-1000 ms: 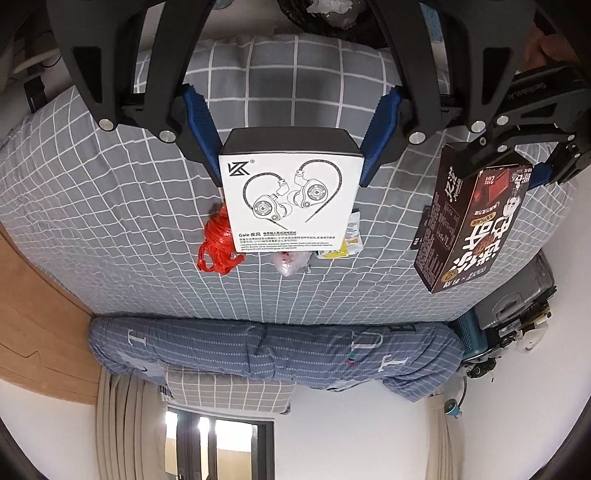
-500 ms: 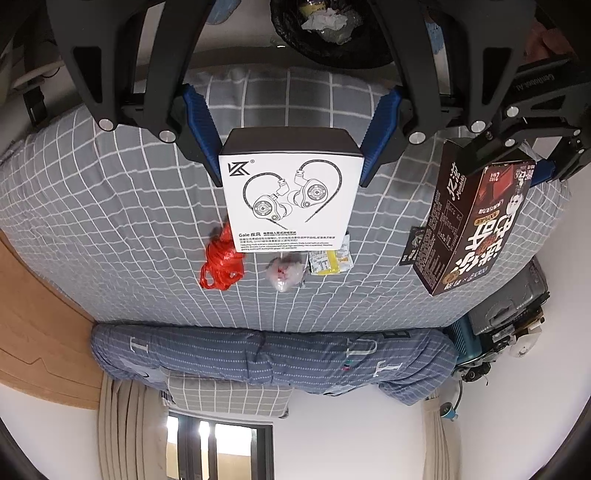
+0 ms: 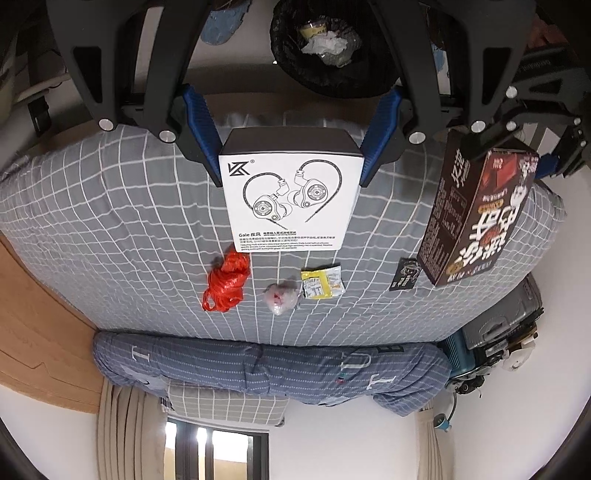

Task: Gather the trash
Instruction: 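Lift and carry the snack box and earphone box with both tools over the bin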

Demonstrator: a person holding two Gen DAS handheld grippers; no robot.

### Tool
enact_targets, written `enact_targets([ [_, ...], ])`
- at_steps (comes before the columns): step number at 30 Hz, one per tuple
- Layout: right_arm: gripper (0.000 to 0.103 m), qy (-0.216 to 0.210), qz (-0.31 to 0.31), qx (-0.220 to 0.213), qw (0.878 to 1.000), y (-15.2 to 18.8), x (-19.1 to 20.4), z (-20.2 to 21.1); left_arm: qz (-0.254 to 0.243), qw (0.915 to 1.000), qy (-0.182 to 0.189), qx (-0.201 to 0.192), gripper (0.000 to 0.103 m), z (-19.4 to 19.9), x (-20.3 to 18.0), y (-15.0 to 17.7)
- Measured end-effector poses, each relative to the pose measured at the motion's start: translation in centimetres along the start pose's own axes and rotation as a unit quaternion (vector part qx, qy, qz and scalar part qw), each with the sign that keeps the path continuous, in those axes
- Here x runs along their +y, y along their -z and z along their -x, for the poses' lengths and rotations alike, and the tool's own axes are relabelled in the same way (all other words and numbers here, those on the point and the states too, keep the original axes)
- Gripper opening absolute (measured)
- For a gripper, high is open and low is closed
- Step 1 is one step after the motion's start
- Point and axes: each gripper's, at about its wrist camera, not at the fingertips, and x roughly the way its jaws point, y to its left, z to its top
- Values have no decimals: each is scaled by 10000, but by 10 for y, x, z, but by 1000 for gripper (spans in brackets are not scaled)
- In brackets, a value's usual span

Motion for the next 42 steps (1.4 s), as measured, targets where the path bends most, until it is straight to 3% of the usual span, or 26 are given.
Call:
enact_targets([
  [21,68,103,123,531,9985,75,7,40,15,9979,-75,642,94,33,-4,73],
  [30,68,51,190,931,9955,101,11,12,-11,9952,-128,975,94,10,1,99],
  [42,68,28,219,1404,9899,132,1,-31,-43,9887,-82,1495,94,-54,6,119],
])
